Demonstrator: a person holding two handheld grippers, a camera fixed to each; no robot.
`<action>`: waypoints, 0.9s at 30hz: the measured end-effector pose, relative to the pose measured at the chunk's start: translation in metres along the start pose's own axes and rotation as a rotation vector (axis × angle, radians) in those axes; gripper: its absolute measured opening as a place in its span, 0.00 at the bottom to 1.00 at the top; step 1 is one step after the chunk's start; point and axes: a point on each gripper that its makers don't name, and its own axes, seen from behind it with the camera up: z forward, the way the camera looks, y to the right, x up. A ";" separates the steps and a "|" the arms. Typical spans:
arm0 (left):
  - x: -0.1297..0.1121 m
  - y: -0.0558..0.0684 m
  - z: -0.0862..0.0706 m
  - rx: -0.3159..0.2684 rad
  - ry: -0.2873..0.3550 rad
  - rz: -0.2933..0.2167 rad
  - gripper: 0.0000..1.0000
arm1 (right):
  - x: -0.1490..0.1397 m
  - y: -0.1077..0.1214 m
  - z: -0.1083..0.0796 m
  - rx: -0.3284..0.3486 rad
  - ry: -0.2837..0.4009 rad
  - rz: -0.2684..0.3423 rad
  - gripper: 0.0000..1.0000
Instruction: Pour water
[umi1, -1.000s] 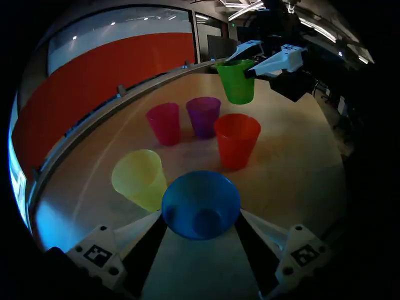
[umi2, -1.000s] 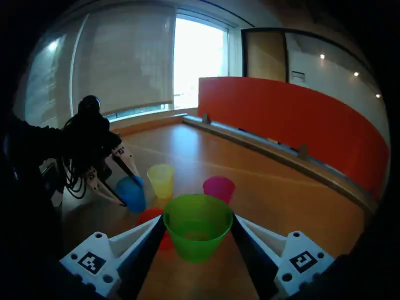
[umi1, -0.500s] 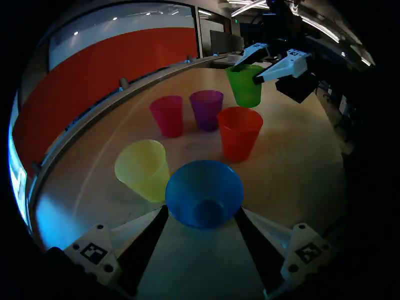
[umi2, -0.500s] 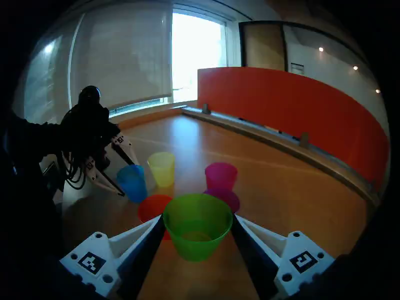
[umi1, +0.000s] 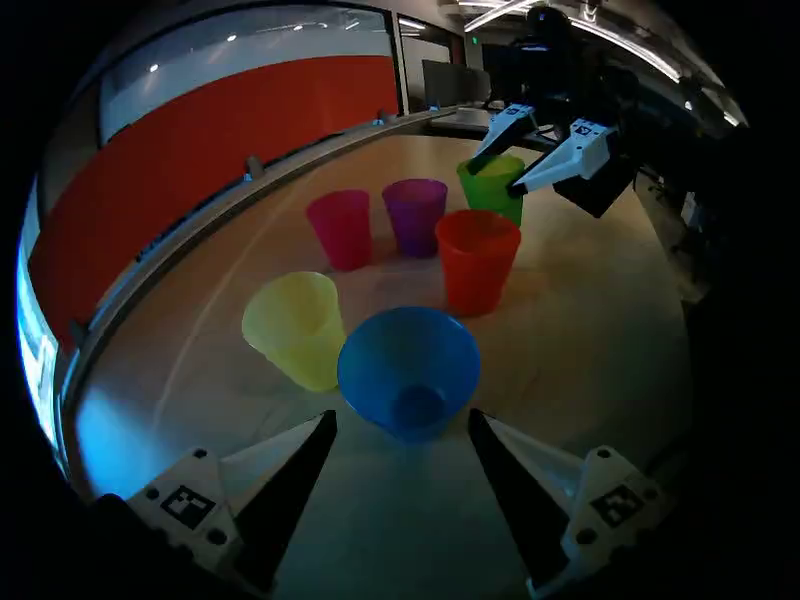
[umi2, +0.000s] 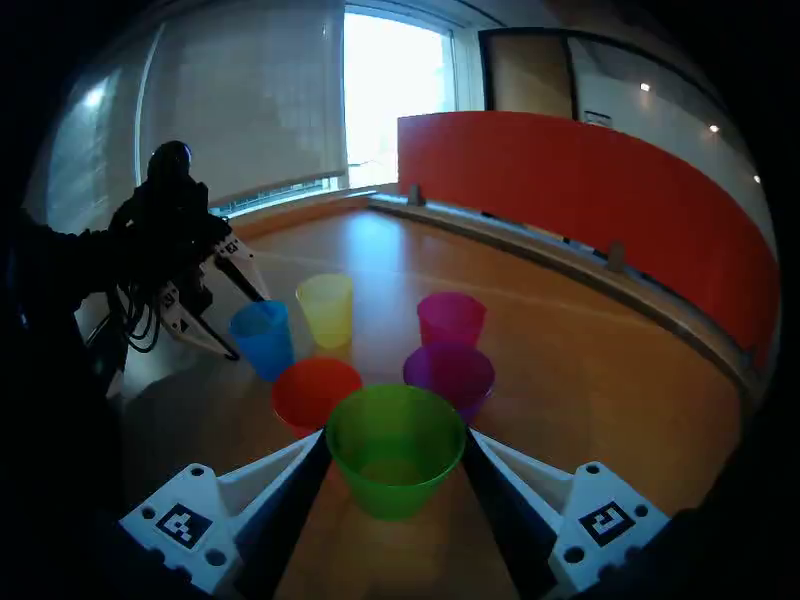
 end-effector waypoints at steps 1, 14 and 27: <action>0.000 0.000 -0.001 -0.001 0.002 -0.001 0.98 | -0.002 0.000 0.001 0.001 -0.003 0.000 0.92; 0.002 -0.002 -0.010 0.003 0.009 -0.009 0.98 | -0.023 0.000 0.012 0.002 -0.033 0.003 0.92; 0.000 0.001 -0.011 0.008 0.005 0.009 0.98 | -0.030 -0.002 0.012 0.002 -0.034 -0.006 0.92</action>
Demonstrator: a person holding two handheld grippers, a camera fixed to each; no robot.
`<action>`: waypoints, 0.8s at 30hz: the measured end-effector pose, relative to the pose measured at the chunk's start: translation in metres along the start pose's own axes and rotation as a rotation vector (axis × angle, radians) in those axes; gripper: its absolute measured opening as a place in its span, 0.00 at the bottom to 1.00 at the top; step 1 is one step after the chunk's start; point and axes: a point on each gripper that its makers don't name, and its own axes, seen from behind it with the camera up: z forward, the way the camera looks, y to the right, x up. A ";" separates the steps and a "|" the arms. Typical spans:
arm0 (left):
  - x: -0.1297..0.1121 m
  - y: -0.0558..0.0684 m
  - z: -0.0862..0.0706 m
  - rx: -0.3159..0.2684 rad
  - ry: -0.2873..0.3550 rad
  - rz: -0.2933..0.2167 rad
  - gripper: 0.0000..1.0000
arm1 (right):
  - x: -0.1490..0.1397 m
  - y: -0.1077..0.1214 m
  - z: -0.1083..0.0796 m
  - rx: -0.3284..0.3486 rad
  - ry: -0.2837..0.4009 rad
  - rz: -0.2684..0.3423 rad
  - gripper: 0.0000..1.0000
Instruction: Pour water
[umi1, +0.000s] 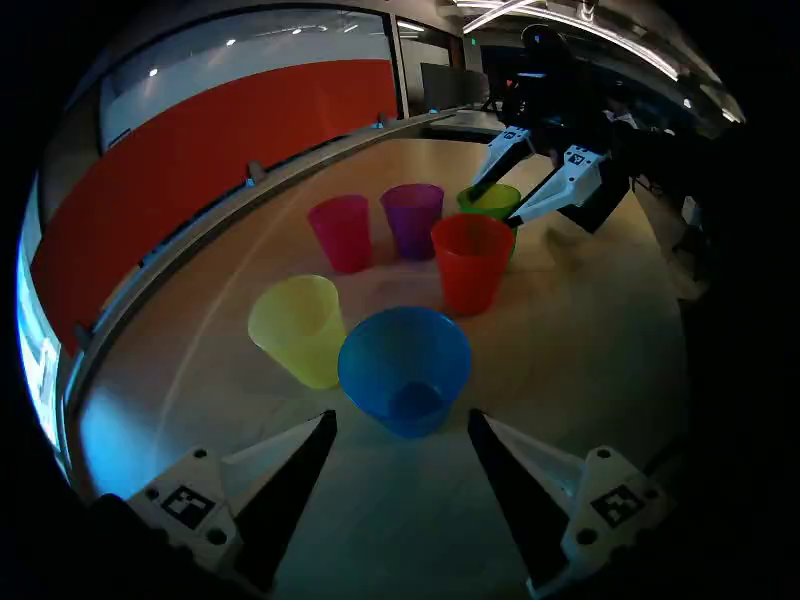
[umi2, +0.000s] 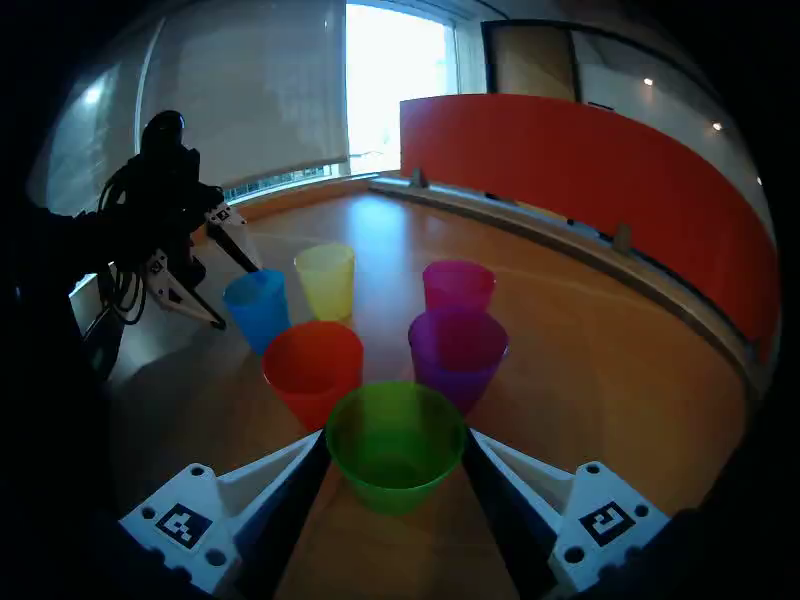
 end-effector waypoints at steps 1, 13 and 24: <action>0.000 0.000 0.000 -0.001 0.000 -0.002 0.98 | -0.001 0.000 -0.001 -0.001 -0.001 -0.002 0.92; 0.001 0.006 -0.003 -0.006 0.006 -0.001 0.98 | -0.012 -0.002 -0.009 -0.019 -0.020 -0.005 0.94; -0.001 0.006 -0.007 0.009 0.011 -0.016 0.98 | -0.019 -0.001 -0.011 -0.040 -0.039 0.011 1.00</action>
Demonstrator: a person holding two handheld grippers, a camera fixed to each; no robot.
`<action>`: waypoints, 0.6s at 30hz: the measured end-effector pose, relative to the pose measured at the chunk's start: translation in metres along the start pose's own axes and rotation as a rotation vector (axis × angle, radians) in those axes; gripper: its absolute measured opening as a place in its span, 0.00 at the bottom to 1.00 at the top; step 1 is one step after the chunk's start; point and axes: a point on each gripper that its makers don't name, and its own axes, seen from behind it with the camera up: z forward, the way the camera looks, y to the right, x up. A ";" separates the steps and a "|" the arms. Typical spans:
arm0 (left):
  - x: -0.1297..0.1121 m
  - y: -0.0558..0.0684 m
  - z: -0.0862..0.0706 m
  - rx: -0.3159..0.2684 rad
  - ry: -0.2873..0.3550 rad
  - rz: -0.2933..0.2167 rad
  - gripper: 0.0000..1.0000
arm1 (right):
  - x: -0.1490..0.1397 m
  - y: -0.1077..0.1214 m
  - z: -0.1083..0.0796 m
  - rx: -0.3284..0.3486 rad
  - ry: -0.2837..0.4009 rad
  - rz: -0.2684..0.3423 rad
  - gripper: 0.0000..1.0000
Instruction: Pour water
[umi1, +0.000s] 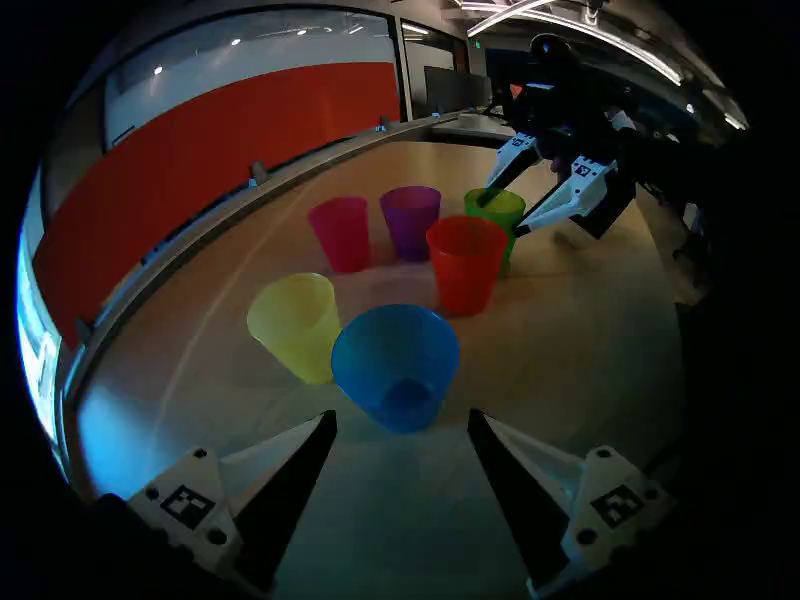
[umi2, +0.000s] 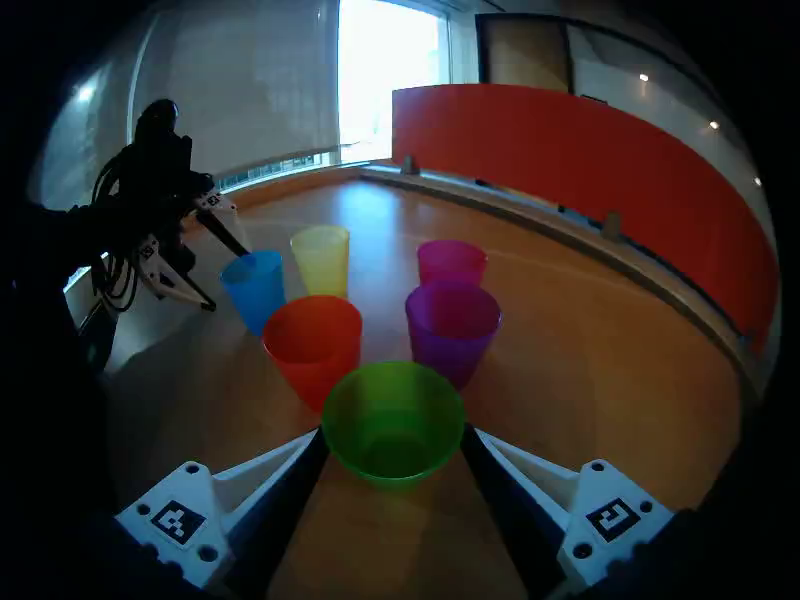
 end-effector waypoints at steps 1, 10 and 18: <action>0.000 0.000 -0.001 0.003 0.001 -0.002 0.98 | 0.000 0.000 -0.001 -0.002 0.000 0.002 1.00; -0.006 -0.004 -0.010 0.034 0.009 -0.029 0.98 | -0.008 0.002 -0.012 -0.024 -0.001 0.013 1.00; -0.013 -0.006 -0.026 0.078 0.020 -0.062 0.98 | -0.011 0.003 -0.030 -0.059 0.012 0.018 0.99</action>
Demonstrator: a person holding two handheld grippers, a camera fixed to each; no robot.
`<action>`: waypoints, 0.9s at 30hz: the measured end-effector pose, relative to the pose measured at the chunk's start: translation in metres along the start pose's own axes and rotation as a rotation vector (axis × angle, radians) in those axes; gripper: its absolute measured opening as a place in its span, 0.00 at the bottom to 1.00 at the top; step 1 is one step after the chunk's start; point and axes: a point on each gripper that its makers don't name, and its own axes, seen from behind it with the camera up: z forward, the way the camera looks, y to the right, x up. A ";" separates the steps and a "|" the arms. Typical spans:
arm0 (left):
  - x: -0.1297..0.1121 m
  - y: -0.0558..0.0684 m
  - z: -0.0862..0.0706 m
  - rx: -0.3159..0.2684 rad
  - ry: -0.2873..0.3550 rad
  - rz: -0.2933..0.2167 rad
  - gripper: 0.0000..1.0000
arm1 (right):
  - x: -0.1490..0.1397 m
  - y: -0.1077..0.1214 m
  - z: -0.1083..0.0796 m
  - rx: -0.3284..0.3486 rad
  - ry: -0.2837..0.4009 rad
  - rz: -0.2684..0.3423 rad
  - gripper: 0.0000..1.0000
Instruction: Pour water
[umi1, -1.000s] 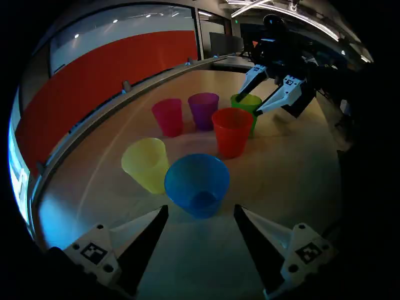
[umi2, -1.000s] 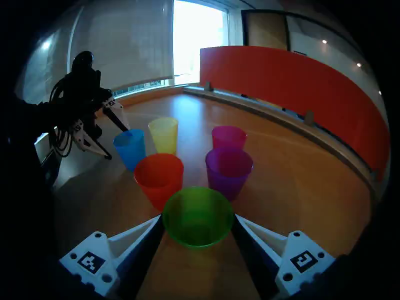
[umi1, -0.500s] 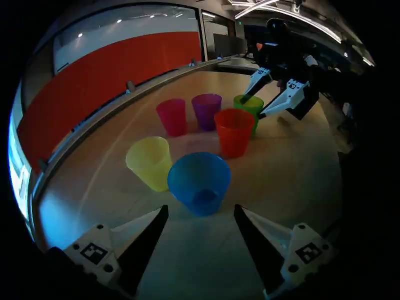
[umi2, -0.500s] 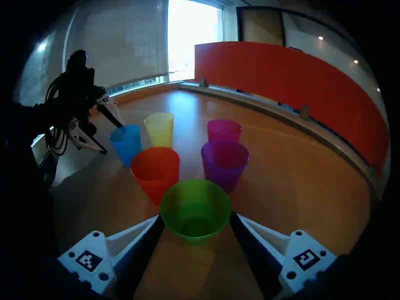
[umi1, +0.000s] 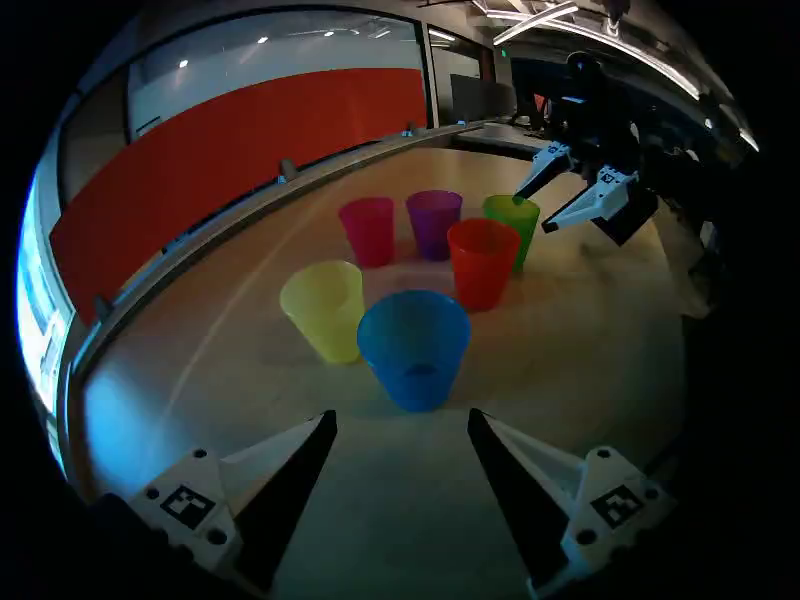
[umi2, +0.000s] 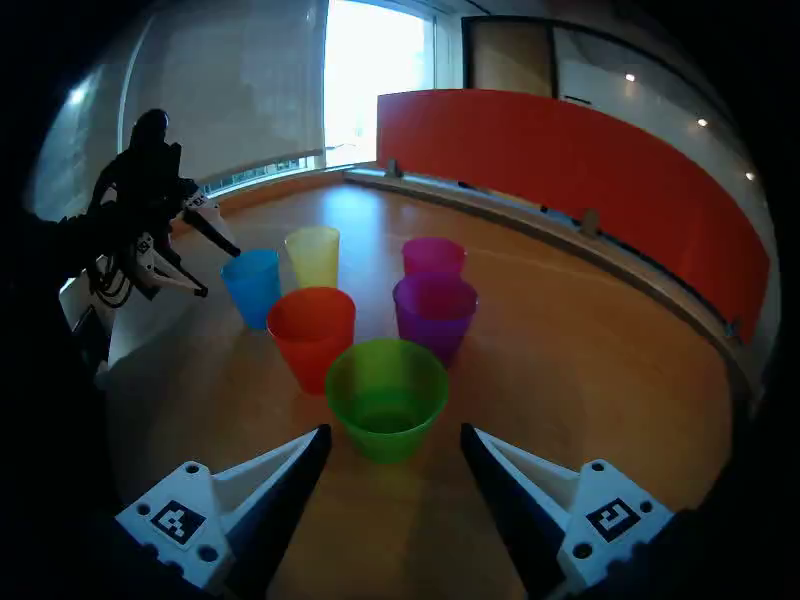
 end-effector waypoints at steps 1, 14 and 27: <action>0.000 -0.001 -0.002 0.009 0.003 -0.004 0.98 | 0.000 0.000 -0.002 -0.005 0.003 0.002 0.99; -0.006 -0.008 -0.026 0.116 0.056 -0.049 0.98 | 0.003 0.005 -0.028 -0.068 0.057 0.042 0.99; 0.016 -0.034 -0.049 0.260 0.192 -0.087 0.98 | 0.026 0.027 -0.052 -0.186 0.152 0.077 0.99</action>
